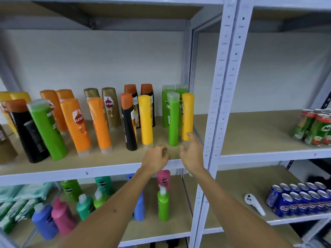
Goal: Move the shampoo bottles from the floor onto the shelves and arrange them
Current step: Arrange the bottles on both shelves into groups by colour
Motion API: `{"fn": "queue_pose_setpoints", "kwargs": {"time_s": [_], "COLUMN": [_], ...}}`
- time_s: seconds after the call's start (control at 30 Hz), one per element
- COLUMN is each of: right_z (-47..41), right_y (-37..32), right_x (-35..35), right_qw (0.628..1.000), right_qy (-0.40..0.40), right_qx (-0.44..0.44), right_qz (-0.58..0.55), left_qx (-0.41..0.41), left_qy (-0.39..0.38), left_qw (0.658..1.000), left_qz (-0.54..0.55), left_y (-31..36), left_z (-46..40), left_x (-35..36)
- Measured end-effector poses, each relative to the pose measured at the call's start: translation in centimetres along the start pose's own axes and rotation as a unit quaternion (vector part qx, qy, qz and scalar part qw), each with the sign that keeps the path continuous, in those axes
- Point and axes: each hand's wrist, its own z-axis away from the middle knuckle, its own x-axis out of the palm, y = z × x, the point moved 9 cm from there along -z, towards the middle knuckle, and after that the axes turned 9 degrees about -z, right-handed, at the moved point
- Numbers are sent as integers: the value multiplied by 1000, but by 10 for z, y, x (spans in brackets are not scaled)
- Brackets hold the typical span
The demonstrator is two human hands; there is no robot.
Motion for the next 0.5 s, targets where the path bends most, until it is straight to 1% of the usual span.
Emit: {"fn": "queue_pose_setpoints", "kwargs": {"time_s": [0.07,0.1,0.2,0.27,0.37,0.5], "right_z": [-16,-22,-40,-47,-58,-64], "right_y": [9,14,40,53,61,66], "right_x": [0,0,7,12,18,21], "right_qw": [999,999,992,983,976,974], "right_qy": [31,33,11,-3,-16,-19], "right_qx": [15,35,117,158,175,176], "right_qz": [-11,-19,-50,-98,-132,-144], "left_qx": [1,2,3,3,4,10], "left_qy": [-12,-17,-22,-16,-4,-1], "left_qw": [1000,1000,999,999,999,1000], "left_qz": [-8,-13,-26,-32,-39,-27], "left_y": [0,0,-1,-3,-8,-9], "left_z": [-10,-15,-26,-30,-31,-31], "left_x": [6,9,16,19,24,24]}}
